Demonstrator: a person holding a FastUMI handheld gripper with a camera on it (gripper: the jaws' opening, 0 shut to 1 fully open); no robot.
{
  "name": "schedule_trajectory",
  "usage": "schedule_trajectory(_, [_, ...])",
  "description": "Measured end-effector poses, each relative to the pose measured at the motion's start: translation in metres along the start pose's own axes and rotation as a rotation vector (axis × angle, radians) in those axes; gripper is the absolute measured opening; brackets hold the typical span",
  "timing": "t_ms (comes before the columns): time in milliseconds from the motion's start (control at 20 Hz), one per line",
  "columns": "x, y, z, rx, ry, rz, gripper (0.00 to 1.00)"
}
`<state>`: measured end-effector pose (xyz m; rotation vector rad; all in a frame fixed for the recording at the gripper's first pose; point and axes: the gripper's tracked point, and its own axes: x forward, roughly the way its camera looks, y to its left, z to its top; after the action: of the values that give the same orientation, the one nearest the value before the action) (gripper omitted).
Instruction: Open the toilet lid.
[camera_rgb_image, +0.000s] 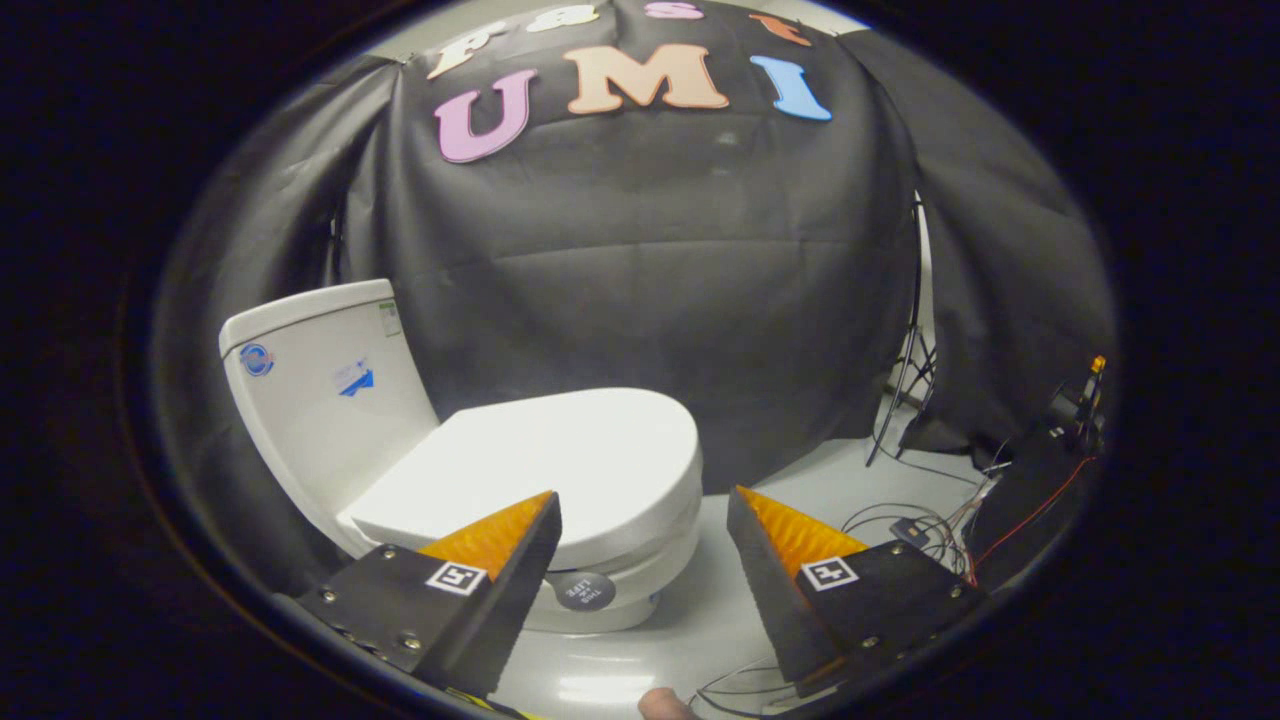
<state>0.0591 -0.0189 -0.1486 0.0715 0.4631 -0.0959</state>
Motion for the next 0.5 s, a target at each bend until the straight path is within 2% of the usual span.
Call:
schedule_trajectory(300, [0.013,0.012,-0.062,0.14,0.205,0.028,0.99])
schedule_trajectory(500, [0.02,0.026,-0.091,0.337,0.318,0.049,0.83])
